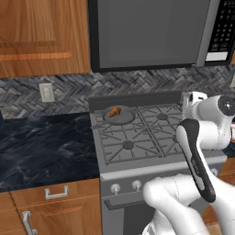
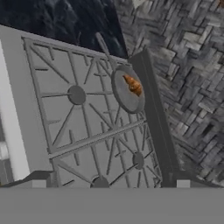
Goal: Pick the croissant and place it on the pan. Then turn on the stove to warm the croissant.
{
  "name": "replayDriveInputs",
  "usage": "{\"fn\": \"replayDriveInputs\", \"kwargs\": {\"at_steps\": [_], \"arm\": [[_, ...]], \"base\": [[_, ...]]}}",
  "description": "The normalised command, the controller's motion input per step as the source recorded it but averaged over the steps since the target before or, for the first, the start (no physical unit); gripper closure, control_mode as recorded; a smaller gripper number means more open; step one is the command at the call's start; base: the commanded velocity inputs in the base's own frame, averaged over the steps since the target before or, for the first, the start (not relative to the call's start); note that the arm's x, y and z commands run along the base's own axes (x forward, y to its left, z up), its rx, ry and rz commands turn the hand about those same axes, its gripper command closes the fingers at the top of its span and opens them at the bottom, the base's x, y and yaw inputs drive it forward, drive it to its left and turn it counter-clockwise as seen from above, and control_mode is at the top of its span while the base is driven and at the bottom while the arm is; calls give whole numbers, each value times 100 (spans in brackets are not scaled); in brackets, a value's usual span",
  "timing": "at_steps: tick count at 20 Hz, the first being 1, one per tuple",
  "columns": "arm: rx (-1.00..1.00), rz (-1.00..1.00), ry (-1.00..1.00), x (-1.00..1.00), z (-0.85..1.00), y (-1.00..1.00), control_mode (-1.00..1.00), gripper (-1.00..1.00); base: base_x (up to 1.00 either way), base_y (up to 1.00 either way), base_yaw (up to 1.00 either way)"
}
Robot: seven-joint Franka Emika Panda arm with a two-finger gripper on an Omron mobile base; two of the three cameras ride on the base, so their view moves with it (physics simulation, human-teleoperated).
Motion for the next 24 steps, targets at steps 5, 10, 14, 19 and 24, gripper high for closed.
{"fn": "replayDriveInputs", "kwargs": {"at_steps": [5, 10, 14, 19, 24], "arm": [[11, -46, -5, -1, 0, 0, -100, -100], [15, -38, 0, 0, 0, -3, -100, -100], [17, -28, 0, 1, 0, -14, -100, -100], [13, -14, 0, 0, 0, -11, -100, -100], [4, -4, 0, 0, 0, 0, -100, -100]], "base": [[0, 0, 0], [0, 0, 0], [0, 0, 0], [0, 0, 0], [0, 0, 0]]}}
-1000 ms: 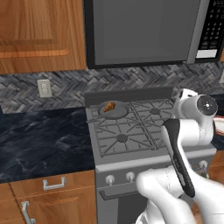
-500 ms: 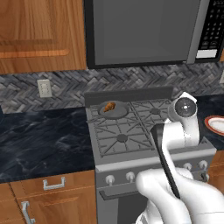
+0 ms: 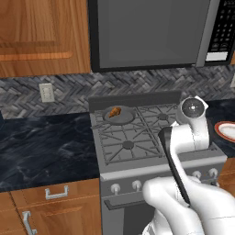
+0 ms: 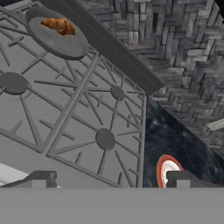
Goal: Pick the croissant and place it on the pan. Then turn on the stove to warm the croissant.
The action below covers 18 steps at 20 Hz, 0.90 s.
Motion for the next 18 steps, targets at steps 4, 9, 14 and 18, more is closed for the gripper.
{"fn": "replayDriveInputs", "kwargs": {"at_steps": [4, 9, 14, 18], "arm": [[1, -1, 0, 0, 0, 0, -100, -100], [0, -2, 0, 0, 0, 0, -100, -100], [0, -4, 0, 0, 0, 0, -100, -100], [1, -3, 0, 0, 0, -1, -100, -100]], "base": [[0, 0, 0], [0, 0, 0], [0, 0, 0], [0, 0, 0]]}}
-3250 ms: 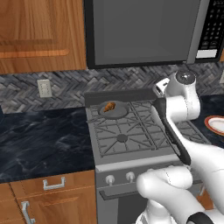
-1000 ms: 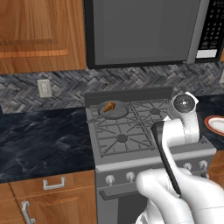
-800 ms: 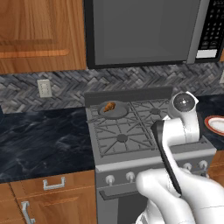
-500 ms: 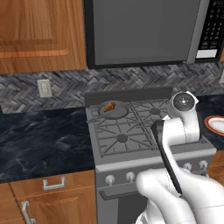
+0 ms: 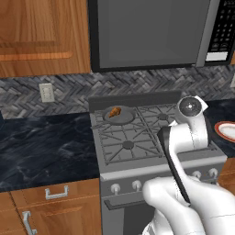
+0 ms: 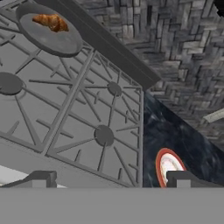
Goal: Pick the croissant and place it on the pan. Then turn on the stove to warm the croissant.
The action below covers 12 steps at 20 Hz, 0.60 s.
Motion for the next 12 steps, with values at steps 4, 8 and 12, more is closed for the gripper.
{"fn": "replayDriveInputs", "kwargs": {"at_steps": [4, 8, 12], "arm": [[3, -3, 0, -2, 0, -5, -100, -100], [4, -3, -2, -7, 0, -7, -100, -100], [1, -2, 0, -8, 0, 0, -100, -100]], "base": [[0, 0, 0], [0, 0, 0], [0, 0, 0]]}}
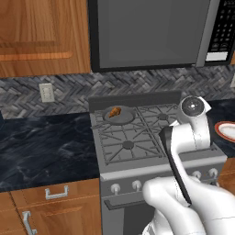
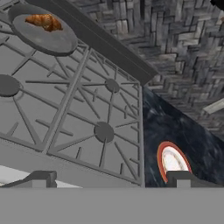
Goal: Pick the croissant and place it on the pan. Then turn on the stove to warm the croissant.
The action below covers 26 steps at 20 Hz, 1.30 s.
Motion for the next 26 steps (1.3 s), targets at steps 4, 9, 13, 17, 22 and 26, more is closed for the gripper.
{"fn": "replayDriveInputs", "kwargs": {"at_steps": [4, 9, 13, 17, 22, 26], "arm": [[4, -2, -3, -11, 0, -6, 100, -100], [0, 0, 0, 0, 0, 0, 100, -100], [0, 0, 0, 0, 0, 0, 100, -100], [0, 0, 0, 0, 0, 0, 100, -100], [0, 0, 0, 0, 0, 0, 100, -100], [0, 0, 0, 0, 0, 0, 100, -100]], "base": [[-6, -3, -1], [-39, -28, -7], [-29, -39, -8], [-10, -49, -4], [0, -64, 0], [0, -56, 0]]}}
